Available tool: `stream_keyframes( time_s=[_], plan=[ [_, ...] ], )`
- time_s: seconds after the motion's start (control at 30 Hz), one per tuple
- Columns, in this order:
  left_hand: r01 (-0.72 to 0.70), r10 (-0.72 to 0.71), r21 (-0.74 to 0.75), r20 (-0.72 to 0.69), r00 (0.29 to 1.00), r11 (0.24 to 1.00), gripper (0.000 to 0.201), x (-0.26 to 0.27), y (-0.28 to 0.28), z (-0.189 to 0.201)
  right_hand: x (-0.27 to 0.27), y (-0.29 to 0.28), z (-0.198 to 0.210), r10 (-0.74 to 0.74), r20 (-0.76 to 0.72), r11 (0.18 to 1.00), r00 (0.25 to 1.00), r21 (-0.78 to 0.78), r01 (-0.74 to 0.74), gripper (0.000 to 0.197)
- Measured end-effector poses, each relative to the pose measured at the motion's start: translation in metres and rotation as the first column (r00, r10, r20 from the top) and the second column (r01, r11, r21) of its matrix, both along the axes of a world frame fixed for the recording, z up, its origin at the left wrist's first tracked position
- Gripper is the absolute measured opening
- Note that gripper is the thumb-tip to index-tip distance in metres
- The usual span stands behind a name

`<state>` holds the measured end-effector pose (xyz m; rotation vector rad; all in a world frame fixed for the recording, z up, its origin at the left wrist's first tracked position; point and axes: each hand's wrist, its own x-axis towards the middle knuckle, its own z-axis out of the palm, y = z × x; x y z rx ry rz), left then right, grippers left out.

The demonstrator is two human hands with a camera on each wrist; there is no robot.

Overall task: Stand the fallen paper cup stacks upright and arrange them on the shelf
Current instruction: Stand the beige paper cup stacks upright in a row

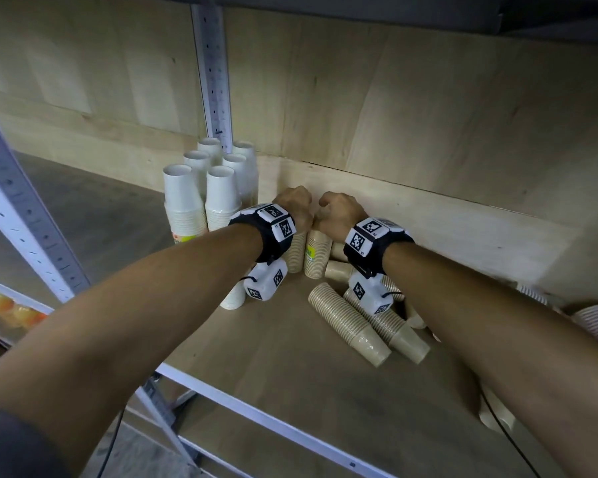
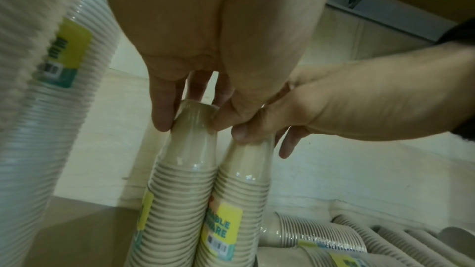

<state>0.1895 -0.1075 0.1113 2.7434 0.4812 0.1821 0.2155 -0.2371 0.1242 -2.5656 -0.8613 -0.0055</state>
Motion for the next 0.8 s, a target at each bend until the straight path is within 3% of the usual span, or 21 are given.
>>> stream_keyframes(
  time_s=[0.17,0.37,0.5,0.6,0.8],
  plan=[
    [-0.005,0.005,-0.002,0.012,1.000,1.000,0.042,0.0037,0.0046,-0.0020,0.0001,0.0010,0.0017,-0.030,-0.017,1.000,0.999,0.002,0.030,0.033],
    [-0.029,0.027,0.033,0.054,0.998,0.999,0.040,0.0052,0.0054,-0.0015,-0.0019,-0.0005,0.0032,0.051,-0.019,0.999,0.998,0.005,-0.051,0.035],
    [-0.015,0.015,0.033,-0.006,1.000,0.999,0.035,0.0054,0.0031,0.0003,-0.0011,-0.0009,0.0047,-0.010,-0.019,1.000,1.000,0.009,0.011,0.046],
    [-0.017,0.016,0.025,0.022,1.000,1.000,0.042,0.0082,0.0061,-0.0016,-0.0017,-0.0010,0.0057,-0.045,-0.018,0.999,0.999,0.016,0.046,0.039],
    [-0.074,0.073,0.008,0.044,0.996,0.997,0.025,0.0084,0.0054,0.0023,-0.0021,-0.0022,0.0057,-0.001,-0.021,1.000,1.000,0.023,0.001,0.032]
  ],
)
